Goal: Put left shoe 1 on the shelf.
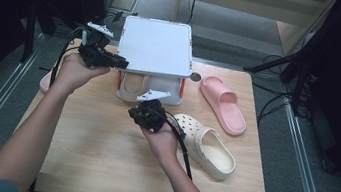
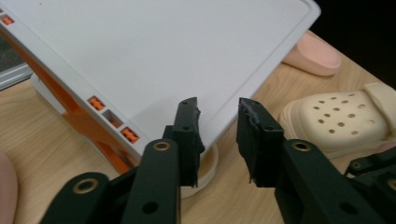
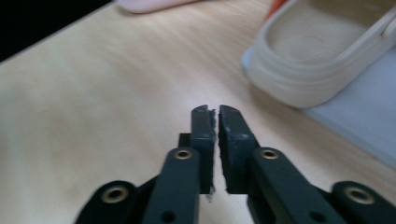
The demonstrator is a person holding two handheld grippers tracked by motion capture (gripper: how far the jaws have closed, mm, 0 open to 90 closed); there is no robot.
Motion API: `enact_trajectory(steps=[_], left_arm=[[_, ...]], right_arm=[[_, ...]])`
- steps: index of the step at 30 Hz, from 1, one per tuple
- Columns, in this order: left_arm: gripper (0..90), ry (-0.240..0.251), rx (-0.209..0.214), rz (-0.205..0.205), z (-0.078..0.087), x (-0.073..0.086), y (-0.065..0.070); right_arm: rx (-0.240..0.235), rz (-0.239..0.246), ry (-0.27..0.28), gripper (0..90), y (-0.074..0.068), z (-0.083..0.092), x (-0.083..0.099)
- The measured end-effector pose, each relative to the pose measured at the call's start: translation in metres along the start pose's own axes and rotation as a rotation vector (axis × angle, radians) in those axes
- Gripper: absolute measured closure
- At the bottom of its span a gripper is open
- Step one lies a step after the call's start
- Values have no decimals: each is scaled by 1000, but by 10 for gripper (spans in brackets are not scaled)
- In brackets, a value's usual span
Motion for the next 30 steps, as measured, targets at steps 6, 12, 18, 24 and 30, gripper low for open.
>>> enact_trajectory(steps=[6,12,18,24,30], left_arm=[[575,6,5,-14,15,2,17],[499,-9,37,-6,20,18,31],[472,-18,73,24,21,35,42],[457,-3,69,12,22,49,54],[445,-24,69,-17,18,71,64]], right_arm=[[-68,-2,-4,694,-16,40,20],[-91,-35,-4,688,-16,69,41],[-103,0,17,684,-16,92,51],[-118,-23,34,681,-7,113,65],[-79,-13,43,680,1,130,77]])
Point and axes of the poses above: each handheld gripper's, and its own axes: z roughly backward along the jaws, x roughly out of its underside, y roughly to its right, the point moved 8 cm from there along -z, roughly forward along the jaws, and after that the axes turned 12 degrees about -x, right-handed, at the moved point
